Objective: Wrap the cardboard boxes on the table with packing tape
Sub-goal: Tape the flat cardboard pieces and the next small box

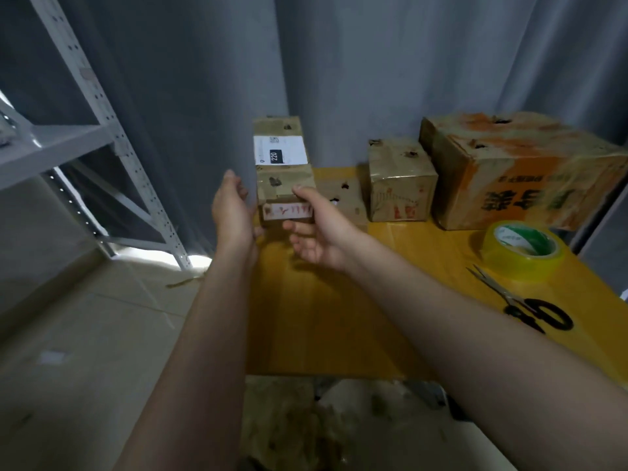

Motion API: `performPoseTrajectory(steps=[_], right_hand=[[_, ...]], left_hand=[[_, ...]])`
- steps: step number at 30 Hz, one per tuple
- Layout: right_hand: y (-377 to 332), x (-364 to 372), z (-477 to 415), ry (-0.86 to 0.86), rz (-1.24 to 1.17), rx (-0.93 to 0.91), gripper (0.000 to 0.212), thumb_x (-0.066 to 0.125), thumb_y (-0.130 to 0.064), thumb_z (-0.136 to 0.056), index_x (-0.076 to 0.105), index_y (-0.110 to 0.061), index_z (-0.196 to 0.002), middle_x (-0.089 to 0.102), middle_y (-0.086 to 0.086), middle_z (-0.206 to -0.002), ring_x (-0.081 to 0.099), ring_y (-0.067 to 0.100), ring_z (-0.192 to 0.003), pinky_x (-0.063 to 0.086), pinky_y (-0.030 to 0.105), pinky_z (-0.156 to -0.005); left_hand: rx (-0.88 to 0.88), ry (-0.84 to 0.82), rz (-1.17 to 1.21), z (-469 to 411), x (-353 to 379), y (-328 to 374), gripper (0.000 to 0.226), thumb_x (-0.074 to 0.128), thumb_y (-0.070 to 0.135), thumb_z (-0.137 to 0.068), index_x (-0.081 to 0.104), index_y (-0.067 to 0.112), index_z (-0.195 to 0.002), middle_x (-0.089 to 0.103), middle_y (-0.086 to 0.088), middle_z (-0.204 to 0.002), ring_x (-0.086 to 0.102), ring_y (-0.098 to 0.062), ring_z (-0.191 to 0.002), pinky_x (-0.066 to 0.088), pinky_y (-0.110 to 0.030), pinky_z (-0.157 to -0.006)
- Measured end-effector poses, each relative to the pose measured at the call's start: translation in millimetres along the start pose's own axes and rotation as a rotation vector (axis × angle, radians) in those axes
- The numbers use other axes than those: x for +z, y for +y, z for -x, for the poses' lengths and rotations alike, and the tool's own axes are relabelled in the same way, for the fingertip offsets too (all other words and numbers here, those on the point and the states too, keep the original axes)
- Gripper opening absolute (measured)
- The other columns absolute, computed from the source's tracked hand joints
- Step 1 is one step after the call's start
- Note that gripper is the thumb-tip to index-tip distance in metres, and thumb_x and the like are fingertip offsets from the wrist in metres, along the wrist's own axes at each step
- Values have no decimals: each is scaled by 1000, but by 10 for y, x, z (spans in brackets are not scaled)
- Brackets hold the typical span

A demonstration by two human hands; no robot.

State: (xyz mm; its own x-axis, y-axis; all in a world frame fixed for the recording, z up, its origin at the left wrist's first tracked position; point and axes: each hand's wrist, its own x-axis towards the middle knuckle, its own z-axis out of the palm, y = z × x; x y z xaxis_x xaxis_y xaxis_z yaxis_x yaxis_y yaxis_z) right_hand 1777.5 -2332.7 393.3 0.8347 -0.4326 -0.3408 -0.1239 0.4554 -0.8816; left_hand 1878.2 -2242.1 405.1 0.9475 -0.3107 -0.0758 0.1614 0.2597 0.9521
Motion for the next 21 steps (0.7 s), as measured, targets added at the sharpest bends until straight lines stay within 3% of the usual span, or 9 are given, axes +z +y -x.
performPoseTrajectory(steps=[3,7,10,12,14,18,20,21], right_hand=[[-85,187,-324,92,-113,111,45,69,-57,-92,69,-12,-86,67,2,-59,60,11,-41,53,20,-43],[-94,275,-610,206,-208,209,46,74,-55,-90,69,-9,-87,69,6,-58,60,11,-36,51,21,-38],[-86,293,-714,217,-238,236,52,74,-57,-89,73,-7,-102,74,12,-77,64,18,-38,50,23,-35],[-65,286,-738,203,-276,266,56,70,-59,-92,72,-6,-112,74,14,-86,66,23,-40,52,26,-35],[-39,235,-714,186,-272,289,57,61,-59,-97,71,-5,-110,74,16,-88,69,26,-46,55,29,-38],[-71,58,-536,92,100,270,39,53,-41,-106,69,-7,-96,74,12,-74,69,19,-48,51,24,-38],[-138,-67,-463,127,454,151,30,53,-35,-105,67,-13,-90,69,4,-70,62,14,-45,46,21,-41],[-163,-149,-462,205,656,17,27,54,-32,-104,66,-15,-87,68,2,-74,62,15,-54,48,24,-48]], left_hand=[[-111,-105,-159,-88,-73,-206,45,36,55,-107,60,25,-131,70,1,-122,67,-25,-113,57,-49,-89],[-95,-135,-249,-183,-120,-384,40,39,49,-109,56,28,-139,64,2,-129,60,-15,-108,55,-40,-83],[-81,-169,-240,-279,-98,-409,36,40,45,-109,57,29,-137,70,5,-124,66,-14,-109,53,-35,-76],[-72,-188,-234,-307,-79,-444,35,41,41,-110,62,25,-133,75,4,-116,73,-9,-97,55,-28,-66],[-85,-216,-203,-326,-62,-493,35,44,37,-110,66,20,-130,78,-1,-112,76,-11,-93,59,-26,-68],[-79,-190,-232,-396,-18,-560,32,46,30,-110,65,14,-131,76,-9,-115,74,-22,-101,60,-34,-82],[-56,-170,-254,-403,9,-577,31,47,30,-109,64,15,-130,75,-7,-112,73,-17,-89,58,-28,-68],[-56,-164,-267,-395,22,-580,31,48,31,-109,61,16,-132,75,-5,-110,72,-13,-85,56,-23,-61]])
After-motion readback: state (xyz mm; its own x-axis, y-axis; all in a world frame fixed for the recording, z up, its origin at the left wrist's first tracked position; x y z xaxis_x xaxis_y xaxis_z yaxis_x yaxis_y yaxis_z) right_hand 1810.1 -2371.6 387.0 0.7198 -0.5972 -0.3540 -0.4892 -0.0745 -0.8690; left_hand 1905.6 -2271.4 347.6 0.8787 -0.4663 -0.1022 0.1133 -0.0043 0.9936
